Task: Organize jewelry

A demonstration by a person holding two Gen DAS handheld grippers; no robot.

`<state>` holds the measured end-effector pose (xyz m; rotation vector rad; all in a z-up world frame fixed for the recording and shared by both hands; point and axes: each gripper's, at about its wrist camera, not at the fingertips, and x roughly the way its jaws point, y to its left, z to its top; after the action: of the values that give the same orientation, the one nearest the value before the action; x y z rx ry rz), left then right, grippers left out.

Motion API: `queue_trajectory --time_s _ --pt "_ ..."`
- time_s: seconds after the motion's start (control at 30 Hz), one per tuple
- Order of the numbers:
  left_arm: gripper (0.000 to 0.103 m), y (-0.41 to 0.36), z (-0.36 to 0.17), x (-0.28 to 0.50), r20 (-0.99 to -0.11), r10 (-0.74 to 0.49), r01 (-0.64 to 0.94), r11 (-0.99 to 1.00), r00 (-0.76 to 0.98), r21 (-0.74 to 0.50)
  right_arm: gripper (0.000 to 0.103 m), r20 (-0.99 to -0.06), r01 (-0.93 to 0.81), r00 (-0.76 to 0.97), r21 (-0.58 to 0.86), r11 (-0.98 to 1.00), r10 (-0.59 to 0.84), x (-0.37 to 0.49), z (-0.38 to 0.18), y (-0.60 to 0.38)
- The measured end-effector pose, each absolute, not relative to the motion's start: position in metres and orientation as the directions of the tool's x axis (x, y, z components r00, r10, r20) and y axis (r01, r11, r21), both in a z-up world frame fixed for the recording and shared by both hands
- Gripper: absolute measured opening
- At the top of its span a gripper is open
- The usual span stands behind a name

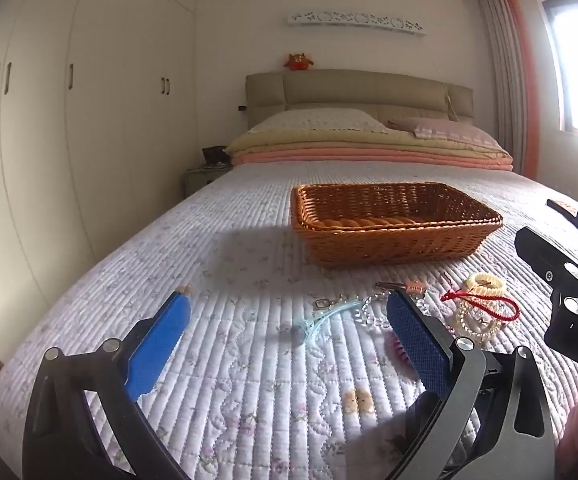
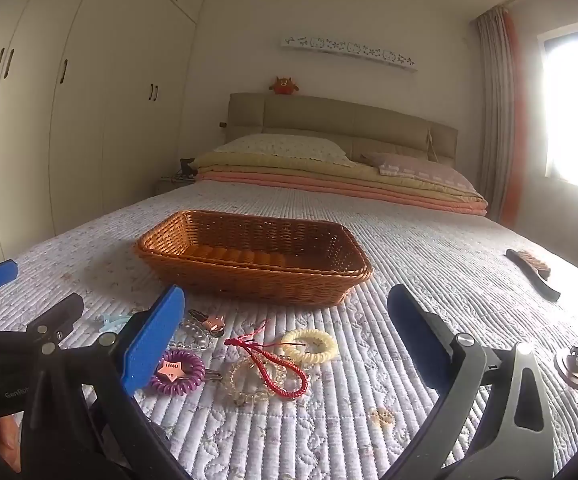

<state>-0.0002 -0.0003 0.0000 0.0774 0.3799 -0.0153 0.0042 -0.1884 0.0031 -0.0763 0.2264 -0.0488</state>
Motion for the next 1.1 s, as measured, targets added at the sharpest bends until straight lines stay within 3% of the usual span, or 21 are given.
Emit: queue_trajectory --time_s 1.1 --pt "0.096 -0.0021 -0.0008 -0.0013 -0.382 -0.007 0.030 0.998 0.924 0.054 0.097 -0.229 0.038 0.972 -0.074 0.996 -0.054 0.0056 0.0010 -0.1883"
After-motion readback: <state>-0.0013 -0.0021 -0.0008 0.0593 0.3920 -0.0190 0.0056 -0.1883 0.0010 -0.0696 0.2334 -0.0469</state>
